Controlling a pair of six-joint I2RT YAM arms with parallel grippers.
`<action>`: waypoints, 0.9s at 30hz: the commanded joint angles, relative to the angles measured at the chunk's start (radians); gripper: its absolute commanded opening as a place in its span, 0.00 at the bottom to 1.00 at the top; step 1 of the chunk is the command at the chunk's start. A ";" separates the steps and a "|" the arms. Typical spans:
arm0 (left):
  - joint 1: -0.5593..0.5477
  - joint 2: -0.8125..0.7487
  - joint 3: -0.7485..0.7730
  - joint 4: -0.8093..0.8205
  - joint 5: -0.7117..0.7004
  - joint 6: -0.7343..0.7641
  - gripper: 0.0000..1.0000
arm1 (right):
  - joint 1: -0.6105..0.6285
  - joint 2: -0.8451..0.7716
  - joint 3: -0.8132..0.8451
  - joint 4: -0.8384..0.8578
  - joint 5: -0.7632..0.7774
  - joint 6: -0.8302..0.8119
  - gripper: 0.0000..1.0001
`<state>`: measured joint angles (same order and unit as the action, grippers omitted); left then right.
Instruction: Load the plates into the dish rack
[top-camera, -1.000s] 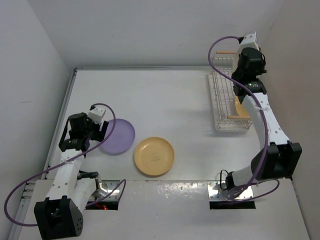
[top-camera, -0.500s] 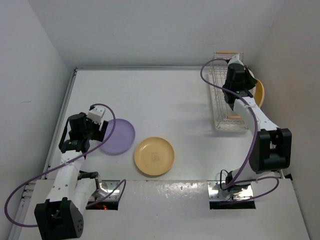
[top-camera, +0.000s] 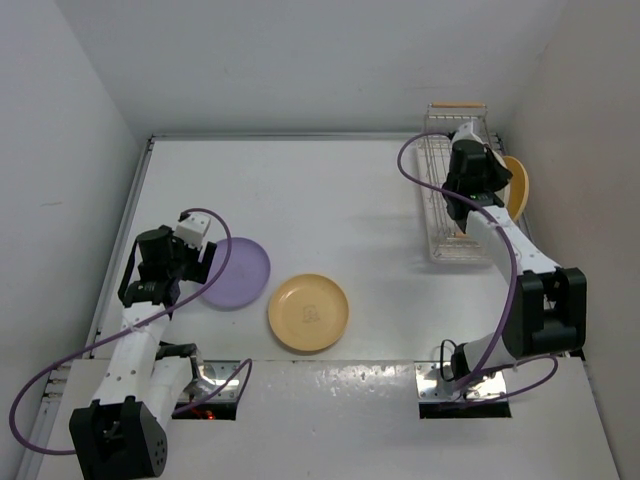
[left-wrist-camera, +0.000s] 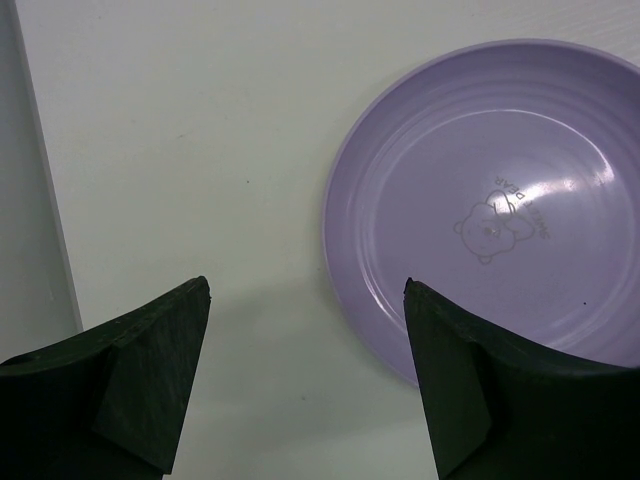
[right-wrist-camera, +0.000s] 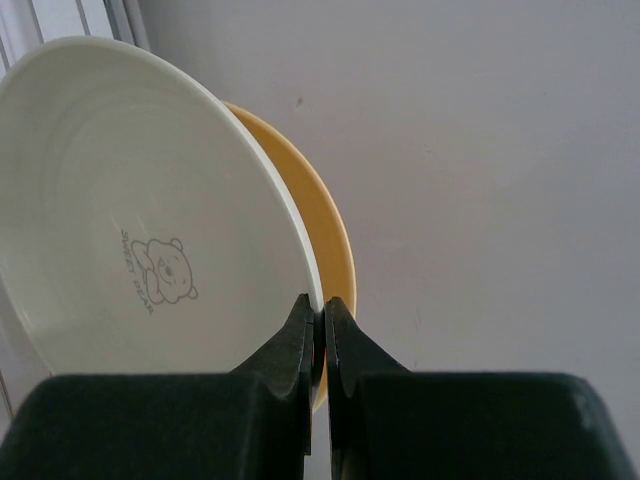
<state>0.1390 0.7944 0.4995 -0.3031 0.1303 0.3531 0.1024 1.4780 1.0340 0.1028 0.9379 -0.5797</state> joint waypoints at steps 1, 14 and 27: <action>0.011 -0.017 -0.004 0.032 0.000 -0.017 0.83 | 0.011 -0.033 0.003 -0.012 0.013 0.024 0.00; 0.011 -0.026 -0.013 0.032 0.000 -0.017 0.83 | 0.016 0.004 0.003 -0.186 -0.031 0.135 0.00; 0.011 -0.026 -0.013 0.032 0.000 -0.017 0.84 | 0.016 0.024 -0.035 -0.170 -0.065 0.103 0.24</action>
<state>0.1390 0.7834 0.4862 -0.2981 0.1299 0.3527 0.1139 1.4834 1.0218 -0.0288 0.9306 -0.4751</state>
